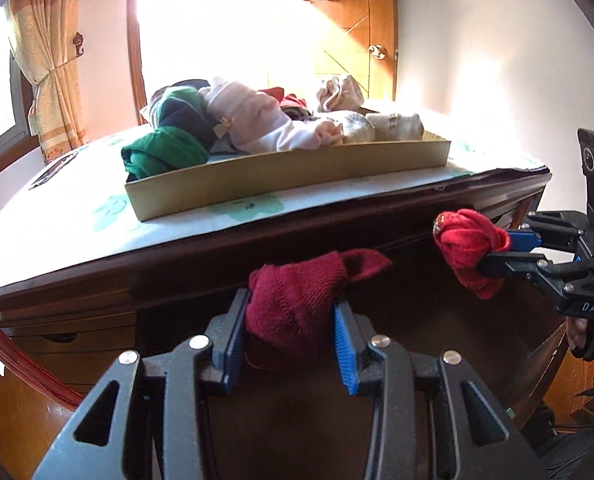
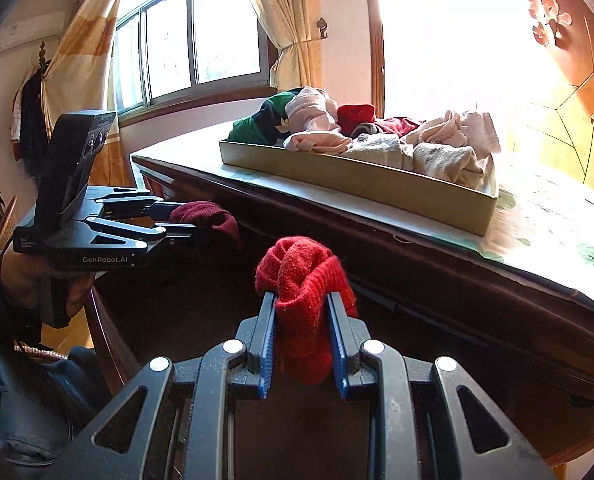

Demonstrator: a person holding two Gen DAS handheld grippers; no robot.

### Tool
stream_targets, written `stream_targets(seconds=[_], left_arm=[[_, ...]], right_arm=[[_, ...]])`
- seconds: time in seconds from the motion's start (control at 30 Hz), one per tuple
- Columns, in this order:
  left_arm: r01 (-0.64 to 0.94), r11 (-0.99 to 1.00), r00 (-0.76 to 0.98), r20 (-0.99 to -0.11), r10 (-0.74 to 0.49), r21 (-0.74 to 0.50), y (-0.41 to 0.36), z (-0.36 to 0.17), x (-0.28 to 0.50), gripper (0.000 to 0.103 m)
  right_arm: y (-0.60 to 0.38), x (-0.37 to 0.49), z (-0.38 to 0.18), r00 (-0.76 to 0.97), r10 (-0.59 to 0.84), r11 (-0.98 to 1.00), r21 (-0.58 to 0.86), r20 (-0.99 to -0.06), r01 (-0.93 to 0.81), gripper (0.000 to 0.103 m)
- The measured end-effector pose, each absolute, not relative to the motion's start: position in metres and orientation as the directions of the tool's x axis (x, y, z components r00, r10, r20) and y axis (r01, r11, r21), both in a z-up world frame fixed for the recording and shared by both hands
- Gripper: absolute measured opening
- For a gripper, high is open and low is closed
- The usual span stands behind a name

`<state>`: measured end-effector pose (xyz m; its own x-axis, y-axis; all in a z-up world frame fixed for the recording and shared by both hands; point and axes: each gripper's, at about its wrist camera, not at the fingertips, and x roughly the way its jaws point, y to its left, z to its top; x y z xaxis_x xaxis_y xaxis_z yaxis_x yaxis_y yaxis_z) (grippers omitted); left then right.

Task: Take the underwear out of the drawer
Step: 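Lift both red socks up out of the drawer with both grippers, then carry both red socks over the beige tray and lower them in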

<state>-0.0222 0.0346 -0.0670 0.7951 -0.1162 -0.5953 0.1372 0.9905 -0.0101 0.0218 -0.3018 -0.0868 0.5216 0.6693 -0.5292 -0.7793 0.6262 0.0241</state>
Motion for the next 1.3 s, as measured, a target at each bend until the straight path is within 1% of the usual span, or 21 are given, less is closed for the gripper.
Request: stream_targets(seconds=[0.2,0.53,0.87,1.3], left_arm=[[0.121,0.993,0.829,-0.549,-0.106,-0.008,0.042,-0.053,-0.028,0.038],[0.127,0.992,0.863,-0.494,-0.106,0.010,0.022,-0.039,-0.014,0.038],[0.134,0.990,0.895,-0.435,-0.102,0.043,0.024,-0.008,-0.013,0.038],[0.142,0.985,0.917,-0.388,-0.094,0.096,0.018,0.025,0.010,0.038]], right_arm=[[-0.306,0.015,-0.083,0.540,0.685,0.628,0.020,-0.490,-0.778,0.026],[-0.299,0.019,-0.074,0.553,0.696,0.628,0.016,-0.458,-0.778,0.026],[-0.293,0.026,-0.056,0.555,0.709,0.620,0.010,-0.435,-0.784,0.026],[-0.287,0.046,-0.027,0.566,0.718,0.615,-0.012,-0.404,-0.789,0.026]])
